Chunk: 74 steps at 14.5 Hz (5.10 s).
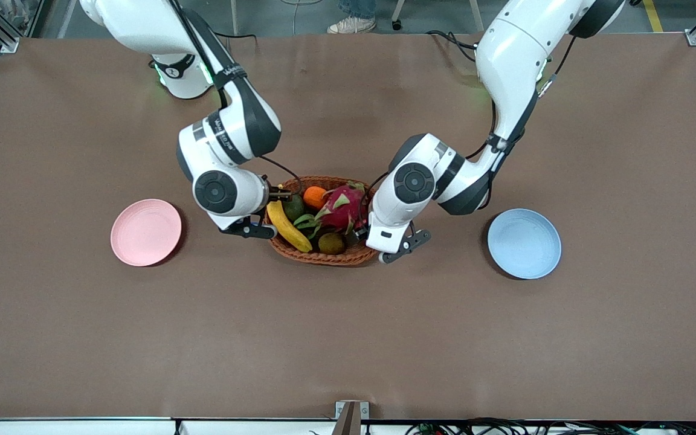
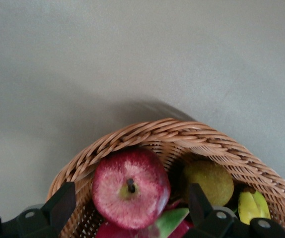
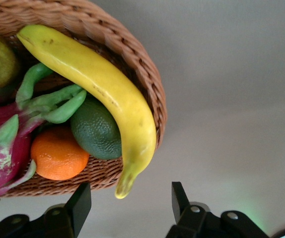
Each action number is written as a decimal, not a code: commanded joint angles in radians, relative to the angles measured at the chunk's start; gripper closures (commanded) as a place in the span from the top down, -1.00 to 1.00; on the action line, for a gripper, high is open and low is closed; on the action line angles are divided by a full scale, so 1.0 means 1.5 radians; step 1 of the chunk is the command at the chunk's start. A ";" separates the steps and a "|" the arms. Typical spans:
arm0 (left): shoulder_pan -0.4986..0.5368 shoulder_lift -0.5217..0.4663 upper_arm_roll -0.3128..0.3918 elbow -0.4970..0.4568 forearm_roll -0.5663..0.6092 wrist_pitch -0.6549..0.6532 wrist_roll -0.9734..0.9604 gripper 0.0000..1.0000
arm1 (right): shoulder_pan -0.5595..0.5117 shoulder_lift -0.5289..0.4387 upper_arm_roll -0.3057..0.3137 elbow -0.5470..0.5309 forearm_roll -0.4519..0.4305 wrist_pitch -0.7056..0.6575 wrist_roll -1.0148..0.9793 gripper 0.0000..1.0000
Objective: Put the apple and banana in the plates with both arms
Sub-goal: 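Lower the right gripper onto the banana while the left gripper grasps the apple, then lift the banana with the right gripper while the left gripper carries the apple, then lower the banana onto the pink plate while the left gripper lowers the apple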
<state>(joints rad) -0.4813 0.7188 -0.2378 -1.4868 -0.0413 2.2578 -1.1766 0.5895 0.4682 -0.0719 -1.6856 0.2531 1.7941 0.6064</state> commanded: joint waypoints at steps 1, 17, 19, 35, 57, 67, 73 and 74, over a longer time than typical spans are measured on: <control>-0.008 0.015 0.004 0.015 -0.012 0.016 -0.007 1.00 | 0.007 0.011 -0.002 0.002 0.006 -0.005 0.038 0.46; -0.026 0.036 0.004 0.003 -0.018 0.040 -0.048 0.39 | 0.020 0.040 -0.001 0.002 0.011 -0.009 0.081 0.15; -0.025 0.031 0.004 0.001 -0.019 0.033 -0.049 -0.02 | 0.022 0.043 -0.001 0.002 0.010 -0.009 0.081 0.15; 0.146 -0.178 0.003 0.004 -0.019 -0.183 0.073 -0.48 | 0.019 0.041 -0.002 0.028 0.009 -0.009 0.077 -0.94; 0.363 -0.300 0.005 -0.398 0.105 0.073 0.369 -0.50 | -0.407 -0.002 -0.007 0.070 -0.011 -0.178 -0.264 -0.99; 0.387 -0.278 0.011 -0.450 0.114 0.175 0.364 -0.44 | -0.487 0.001 -0.008 -0.008 -0.014 -0.171 -0.390 -0.97; 0.399 -0.259 0.013 -0.450 0.114 0.201 0.363 -0.42 | -0.503 0.038 -0.008 -0.009 -0.021 -0.140 -0.426 -0.93; 0.400 -0.255 0.013 -0.450 0.114 0.207 0.363 -0.41 | -0.505 0.041 -0.008 -0.009 -0.021 -0.139 -0.430 -0.91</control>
<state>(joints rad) 0.1095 0.3273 -0.2159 -2.1513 0.1070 2.5337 -0.6228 -0.1463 0.5216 -0.1029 -1.6914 0.2346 1.5767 -0.0097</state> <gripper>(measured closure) 0.233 0.899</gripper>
